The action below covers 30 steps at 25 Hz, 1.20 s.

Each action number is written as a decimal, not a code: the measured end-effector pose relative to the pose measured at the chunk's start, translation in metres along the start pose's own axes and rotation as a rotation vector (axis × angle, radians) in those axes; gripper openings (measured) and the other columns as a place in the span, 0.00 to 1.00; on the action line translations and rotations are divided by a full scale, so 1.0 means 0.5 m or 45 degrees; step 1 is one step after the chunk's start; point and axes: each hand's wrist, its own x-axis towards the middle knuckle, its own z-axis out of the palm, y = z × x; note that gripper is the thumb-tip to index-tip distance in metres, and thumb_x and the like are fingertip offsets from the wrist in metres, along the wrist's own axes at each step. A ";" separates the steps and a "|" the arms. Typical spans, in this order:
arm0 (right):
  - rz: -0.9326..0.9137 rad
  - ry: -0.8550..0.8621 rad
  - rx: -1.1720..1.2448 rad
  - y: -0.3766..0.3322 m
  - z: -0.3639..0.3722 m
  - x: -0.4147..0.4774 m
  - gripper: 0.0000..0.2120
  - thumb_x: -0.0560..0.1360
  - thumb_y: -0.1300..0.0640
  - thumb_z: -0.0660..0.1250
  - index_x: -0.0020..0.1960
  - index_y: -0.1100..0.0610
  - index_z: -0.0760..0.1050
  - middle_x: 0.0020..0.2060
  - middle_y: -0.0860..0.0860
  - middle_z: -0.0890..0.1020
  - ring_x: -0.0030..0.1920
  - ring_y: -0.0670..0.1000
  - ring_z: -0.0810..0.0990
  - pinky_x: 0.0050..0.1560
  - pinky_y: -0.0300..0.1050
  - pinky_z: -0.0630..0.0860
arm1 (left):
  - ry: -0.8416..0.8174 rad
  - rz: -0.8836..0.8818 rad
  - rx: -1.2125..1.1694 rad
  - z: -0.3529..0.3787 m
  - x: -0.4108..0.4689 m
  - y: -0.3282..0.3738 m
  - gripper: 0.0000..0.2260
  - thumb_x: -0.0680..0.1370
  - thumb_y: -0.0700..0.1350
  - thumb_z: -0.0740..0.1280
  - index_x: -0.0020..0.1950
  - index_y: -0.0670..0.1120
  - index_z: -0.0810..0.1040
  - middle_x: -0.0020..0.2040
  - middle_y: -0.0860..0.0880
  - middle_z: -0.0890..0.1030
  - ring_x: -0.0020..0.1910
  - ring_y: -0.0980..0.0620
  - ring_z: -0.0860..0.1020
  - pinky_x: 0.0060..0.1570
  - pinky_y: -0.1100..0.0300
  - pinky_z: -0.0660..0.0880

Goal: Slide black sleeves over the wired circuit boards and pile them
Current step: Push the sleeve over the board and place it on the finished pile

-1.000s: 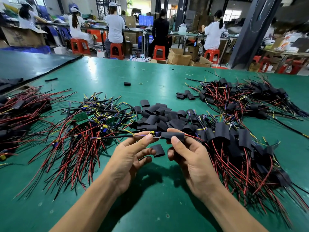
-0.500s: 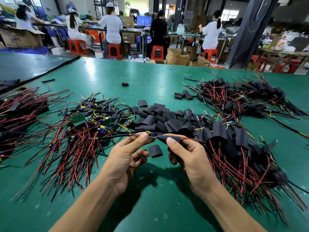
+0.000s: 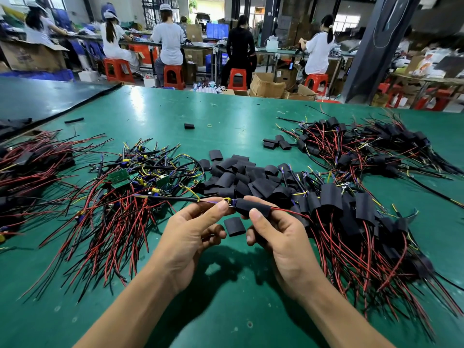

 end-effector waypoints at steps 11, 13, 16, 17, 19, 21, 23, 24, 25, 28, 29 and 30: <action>0.087 -0.071 -0.022 -0.019 -0.012 -0.003 0.15 0.72 0.48 0.73 0.57 0.53 0.83 0.35 0.48 0.80 0.35 0.48 0.75 0.39 0.39 0.75 | -0.077 0.214 0.341 -0.025 0.007 0.007 0.12 0.66 0.48 0.81 0.47 0.50 0.86 0.41 0.47 0.85 0.32 0.52 0.79 0.31 0.65 0.74; 0.097 -0.089 -0.024 -0.023 -0.014 -0.002 0.15 0.72 0.49 0.73 0.57 0.54 0.83 0.36 0.49 0.80 0.36 0.48 0.75 0.39 0.39 0.76 | -0.086 0.275 0.409 -0.028 0.008 0.008 0.11 0.67 0.50 0.78 0.48 0.51 0.85 0.40 0.48 0.85 0.33 0.52 0.79 0.32 0.65 0.74; 0.048 -0.094 -0.140 -0.029 -0.020 -0.001 0.13 0.73 0.52 0.72 0.57 0.52 0.83 0.39 0.49 0.82 0.37 0.48 0.76 0.42 0.39 0.76 | -0.100 0.303 0.442 -0.031 0.007 0.011 0.11 0.67 0.50 0.78 0.48 0.51 0.85 0.39 0.48 0.85 0.33 0.51 0.79 0.32 0.64 0.74; 0.000 -0.096 -0.212 -0.031 -0.023 0.000 0.13 0.74 0.53 0.71 0.58 0.51 0.82 0.40 0.48 0.83 0.37 0.48 0.77 0.43 0.38 0.76 | -0.107 0.298 0.435 -0.031 0.006 0.012 0.11 0.67 0.50 0.78 0.48 0.51 0.86 0.38 0.49 0.85 0.32 0.51 0.79 0.32 0.64 0.74; -0.081 -0.101 -0.291 -0.036 -0.026 0.000 0.13 0.75 0.55 0.70 0.59 0.51 0.82 0.39 0.46 0.84 0.36 0.47 0.77 0.43 0.35 0.75 | -0.127 0.274 0.392 -0.027 0.003 0.015 0.11 0.66 0.49 0.79 0.47 0.51 0.86 0.36 0.49 0.84 0.32 0.51 0.78 0.32 0.64 0.74; -0.088 -0.104 -0.240 -0.036 -0.025 0.000 0.13 0.75 0.55 0.70 0.59 0.51 0.82 0.38 0.46 0.83 0.36 0.47 0.76 0.43 0.34 0.74 | -0.152 0.236 0.330 -0.023 0.002 0.018 0.12 0.64 0.49 0.80 0.46 0.50 0.86 0.36 0.49 0.83 0.31 0.52 0.77 0.31 0.65 0.74; -0.056 -0.113 -0.129 -0.036 -0.022 0.000 0.13 0.74 0.55 0.70 0.58 0.52 0.83 0.41 0.50 0.84 0.35 0.48 0.75 0.42 0.35 0.75 | -0.180 0.178 0.249 -0.019 -0.001 0.022 0.12 0.63 0.48 0.80 0.45 0.50 0.87 0.37 0.49 0.84 0.30 0.53 0.77 0.31 0.65 0.74; -0.041 -0.112 -0.093 -0.036 -0.021 -0.001 0.13 0.74 0.56 0.70 0.58 0.53 0.83 0.43 0.52 0.84 0.35 0.49 0.75 0.42 0.36 0.75 | -0.188 0.153 0.216 -0.018 -0.003 0.023 0.11 0.63 0.49 0.78 0.45 0.50 0.87 0.37 0.49 0.84 0.30 0.54 0.77 0.31 0.66 0.74; -0.035 -0.109 -0.083 -0.036 -0.020 0.000 0.13 0.74 0.56 0.71 0.58 0.54 0.83 0.44 0.54 0.83 0.35 0.49 0.75 0.42 0.36 0.75 | -0.189 0.137 0.197 -0.017 -0.004 0.023 0.11 0.64 0.49 0.77 0.44 0.50 0.87 0.38 0.48 0.84 0.29 0.54 0.77 0.31 0.65 0.74; -0.064 -0.118 -0.148 -0.042 -0.020 -0.003 0.14 0.73 0.54 0.71 0.58 0.55 0.83 0.41 0.49 0.84 0.36 0.47 0.75 0.42 0.34 0.75 | -0.175 0.113 0.173 -0.016 -0.005 0.024 0.10 0.63 0.48 0.77 0.43 0.49 0.87 0.40 0.45 0.85 0.29 0.52 0.77 0.31 0.64 0.75; -0.079 -0.135 -0.186 -0.043 -0.019 -0.005 0.15 0.73 0.53 0.72 0.58 0.55 0.82 0.39 0.47 0.84 0.36 0.46 0.76 0.42 0.34 0.75 | -0.168 0.109 0.165 -0.017 -0.004 0.023 0.10 0.63 0.47 0.77 0.43 0.49 0.87 0.40 0.43 0.85 0.29 0.52 0.77 0.32 0.64 0.75; -0.088 -0.154 -0.226 -0.046 -0.019 -0.007 0.16 0.73 0.52 0.71 0.59 0.55 0.81 0.38 0.45 0.84 0.37 0.45 0.76 0.42 0.33 0.75 | -0.162 0.108 0.163 -0.018 -0.004 0.024 0.09 0.63 0.47 0.77 0.42 0.48 0.87 0.41 0.43 0.85 0.29 0.51 0.77 0.32 0.63 0.76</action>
